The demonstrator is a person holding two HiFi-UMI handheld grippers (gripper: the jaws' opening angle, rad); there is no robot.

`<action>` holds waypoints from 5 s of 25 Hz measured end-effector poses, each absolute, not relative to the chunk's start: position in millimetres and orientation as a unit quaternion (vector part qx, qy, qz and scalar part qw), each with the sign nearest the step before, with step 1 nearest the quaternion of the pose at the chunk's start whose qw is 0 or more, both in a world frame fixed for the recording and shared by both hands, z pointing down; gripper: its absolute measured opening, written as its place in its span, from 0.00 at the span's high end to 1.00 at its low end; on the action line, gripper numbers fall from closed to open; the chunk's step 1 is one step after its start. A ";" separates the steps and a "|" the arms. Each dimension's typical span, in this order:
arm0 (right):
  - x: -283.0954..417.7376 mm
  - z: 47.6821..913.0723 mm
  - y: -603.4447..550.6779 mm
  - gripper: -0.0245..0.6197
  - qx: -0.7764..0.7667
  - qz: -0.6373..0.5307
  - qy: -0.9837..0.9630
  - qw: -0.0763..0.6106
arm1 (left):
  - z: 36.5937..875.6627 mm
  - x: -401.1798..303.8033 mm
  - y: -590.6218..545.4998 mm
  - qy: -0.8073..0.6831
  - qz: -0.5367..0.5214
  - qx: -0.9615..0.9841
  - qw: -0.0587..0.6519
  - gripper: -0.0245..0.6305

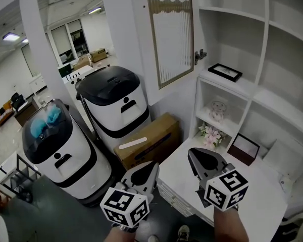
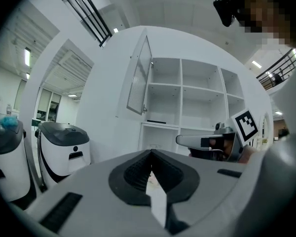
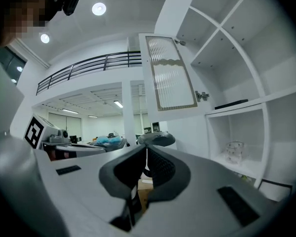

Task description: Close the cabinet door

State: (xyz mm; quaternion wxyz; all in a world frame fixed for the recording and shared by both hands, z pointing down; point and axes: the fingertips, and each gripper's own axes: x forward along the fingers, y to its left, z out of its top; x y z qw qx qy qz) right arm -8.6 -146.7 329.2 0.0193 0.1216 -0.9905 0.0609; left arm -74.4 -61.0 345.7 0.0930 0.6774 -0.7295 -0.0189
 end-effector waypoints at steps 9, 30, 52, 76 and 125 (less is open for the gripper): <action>-27.3 321.1 -165.2 0.95 0.065 0.061 -0.996 0.005 | 347.5 -73.7 -76.4 -0.763 -0.015 0.640 0.092 0.96; -85.7 302.0 -190.5 0.95 0.077 0.043 -0.996 -0.009 | 333.0 -123.3 -102.4 -0.753 -0.028 0.653 0.074 0.96; -194.1 273.9 -202.0 0.70 0.246 -0.012 -0.969 -0.025 | 328.8 -230.7 -130.8 -0.657 -0.020 0.750 0.070 0.96; -202.1 274.3 -217.6 0.69 0.340 -0.039 -0.940 -0.015 | 334.7 -258.7 -138.9 -0.604 -0.030 0.793 0.072 0.96; -4.6 279.0 -261.3 0.86 0.458 -0.034 -0.888 0.015 | 332.6 -89.2 -204.6 -0.484 -0.014 0.871 0.080 0.96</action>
